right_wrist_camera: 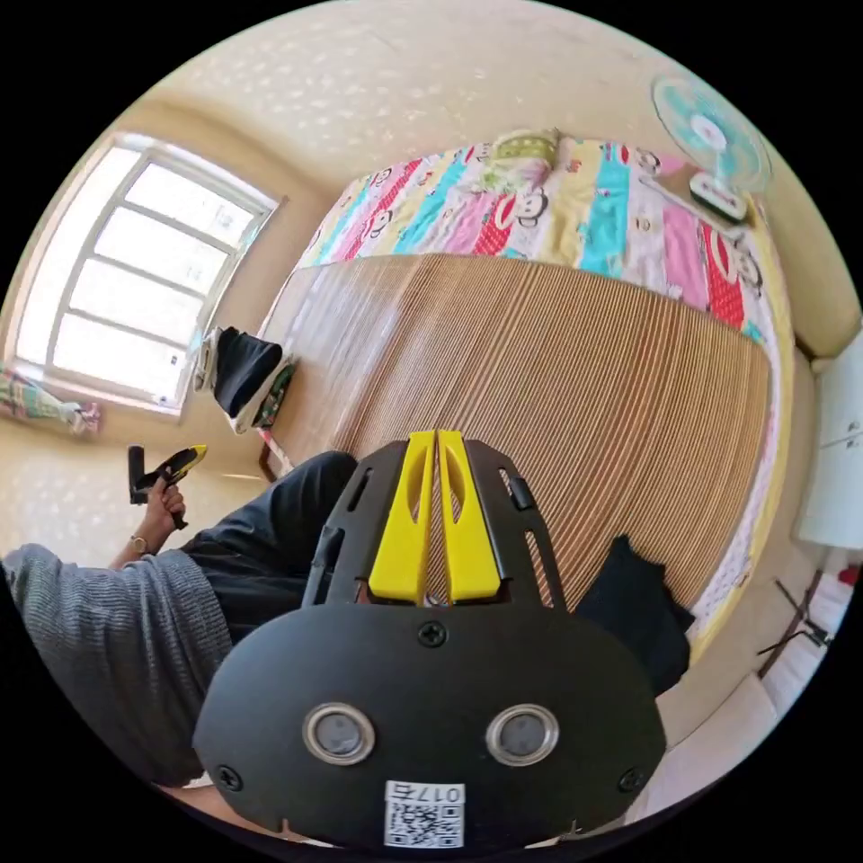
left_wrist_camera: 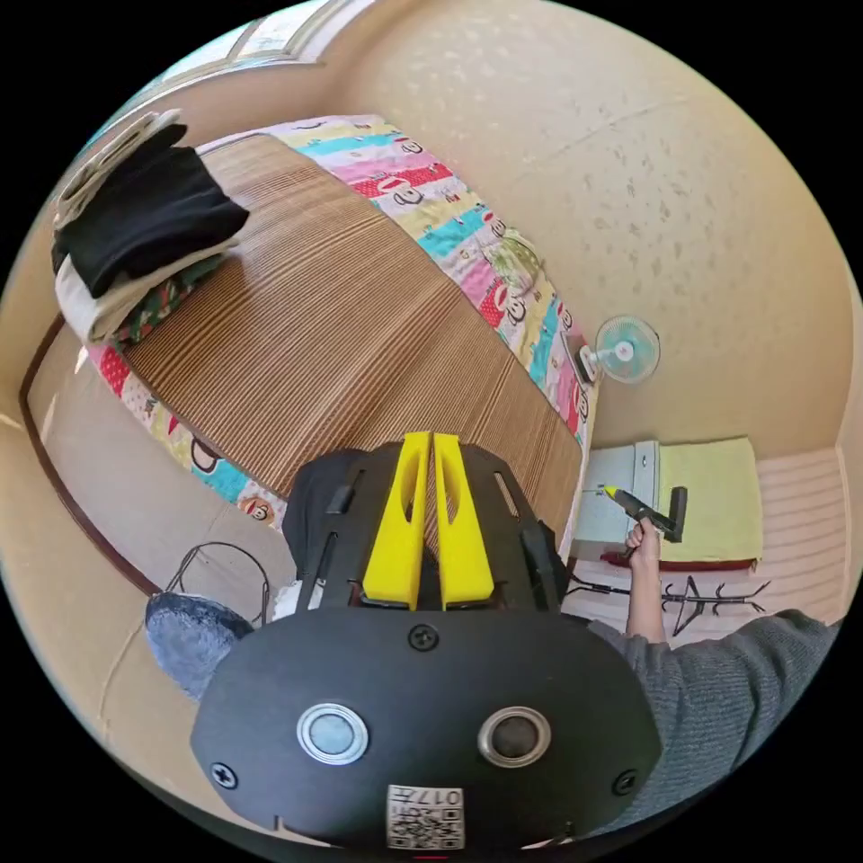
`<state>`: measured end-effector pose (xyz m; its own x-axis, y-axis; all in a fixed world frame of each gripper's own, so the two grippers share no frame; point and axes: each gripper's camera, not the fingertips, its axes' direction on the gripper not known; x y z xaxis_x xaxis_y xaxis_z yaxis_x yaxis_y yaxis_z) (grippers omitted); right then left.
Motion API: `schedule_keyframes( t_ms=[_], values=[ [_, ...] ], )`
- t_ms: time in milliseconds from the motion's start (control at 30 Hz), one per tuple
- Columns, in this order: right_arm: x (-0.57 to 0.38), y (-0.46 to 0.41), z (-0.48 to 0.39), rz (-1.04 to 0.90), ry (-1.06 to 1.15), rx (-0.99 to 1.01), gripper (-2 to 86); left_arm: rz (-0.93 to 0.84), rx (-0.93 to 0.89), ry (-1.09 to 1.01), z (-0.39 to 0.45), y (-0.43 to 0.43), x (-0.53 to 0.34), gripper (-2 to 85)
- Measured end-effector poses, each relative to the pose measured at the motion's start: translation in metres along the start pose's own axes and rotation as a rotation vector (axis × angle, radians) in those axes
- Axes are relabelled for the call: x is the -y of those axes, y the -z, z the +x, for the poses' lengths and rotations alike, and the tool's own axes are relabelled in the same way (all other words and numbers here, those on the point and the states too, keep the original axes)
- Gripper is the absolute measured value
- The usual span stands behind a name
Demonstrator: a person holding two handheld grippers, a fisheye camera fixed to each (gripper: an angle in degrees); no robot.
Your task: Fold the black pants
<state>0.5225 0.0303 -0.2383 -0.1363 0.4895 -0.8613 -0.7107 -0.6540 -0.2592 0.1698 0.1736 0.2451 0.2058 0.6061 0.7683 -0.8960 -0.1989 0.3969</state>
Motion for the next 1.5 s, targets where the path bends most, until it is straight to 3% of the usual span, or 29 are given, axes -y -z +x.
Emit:
schedule_keyframes(
  t_ms=[100, 200, 267, 333, 500, 667, 767, 933, 1067, 1133, 1167, 1233, 1433, 1500],
  values=[
    [0.022, 0.024, -0.061, 0.201, 0.164, -0.156, 0.7, 0.055, 0.066, 0.048, -0.034, 0.039, -0.005, -0.8],
    [0.031, 0.031, -0.092, 0.392, 0.167, -0.246, 0.7, 0.105, 0.134, 0.085, -0.062, 0.073, -0.003, -0.4],
    [0.044, 0.021, -0.099, 0.357, 0.149, -0.24, 0.7, 0.15, 0.192, 0.131, -0.083, 0.097, 0.007, 0.8],
    [0.066, 0.003, -0.097, 0.199, 0.131, -0.119, 0.7, 0.183, 0.204, 0.158, -0.101, 0.111, 0.022, 2.7],
    [0.083, -0.01, -0.073, 0.205, 0.032, 0.232, 0.6, 0.254, 0.224, 0.301, -0.169, 0.132, 0.08, 7.1],
    [0.093, -0.021, -0.047, 0.189, -0.083, 0.382, 0.6, 0.614, -0.259, 0.899, -0.309, 0.128, 0.092, 10.6],
    [0.097, -0.026, -0.035, 0.165, -0.133, 0.399, 0.6, 0.8, -0.41, 1.102, -0.359, 0.117, 0.089, 11.2],
    [0.107, -0.035, -0.022, 0.118, -0.2, 0.4, 0.5, 0.819, -0.504, 1.227, -0.406, 0.098, 0.104, 10.6],
    [0.119, -0.046, -0.025, 0.078, -0.178, 0.396, 0.5, 0.987, -0.735, 1.311, -0.405, 0.081, 0.096, 4.9],
    [0.123, -0.055, -0.031, 0.036, -0.145, 0.407, 0.5, 1.051, -0.863, 1.25, -0.398, 0.077, 0.096, 4.2],
    [0.123, -0.057, -0.033, 0.027, -0.136, 0.414, 0.5, 1.088, -1.044, 1.105, -0.395, 0.078, 0.109, 3.9],
    [0.119, -0.058, -0.039, 0.015, -0.096, 0.458, 0.5, 1.025, -1.198, 0.873, -0.376, 0.093, 0.14, 3.7],
    [0.082, -0.025, -0.018, 0.139, -0.093, 0.517, 0.5, 0.573, -0.951, 0.226, -0.197, 0.184, 0.259, 3.4],
    [0.062, -0.013, -0.003, 0.208, -0.116, 0.567, 0.5, 0.514, -0.92, 0.058, -0.12, 0.192, 0.275, 3.3]
  ],
)
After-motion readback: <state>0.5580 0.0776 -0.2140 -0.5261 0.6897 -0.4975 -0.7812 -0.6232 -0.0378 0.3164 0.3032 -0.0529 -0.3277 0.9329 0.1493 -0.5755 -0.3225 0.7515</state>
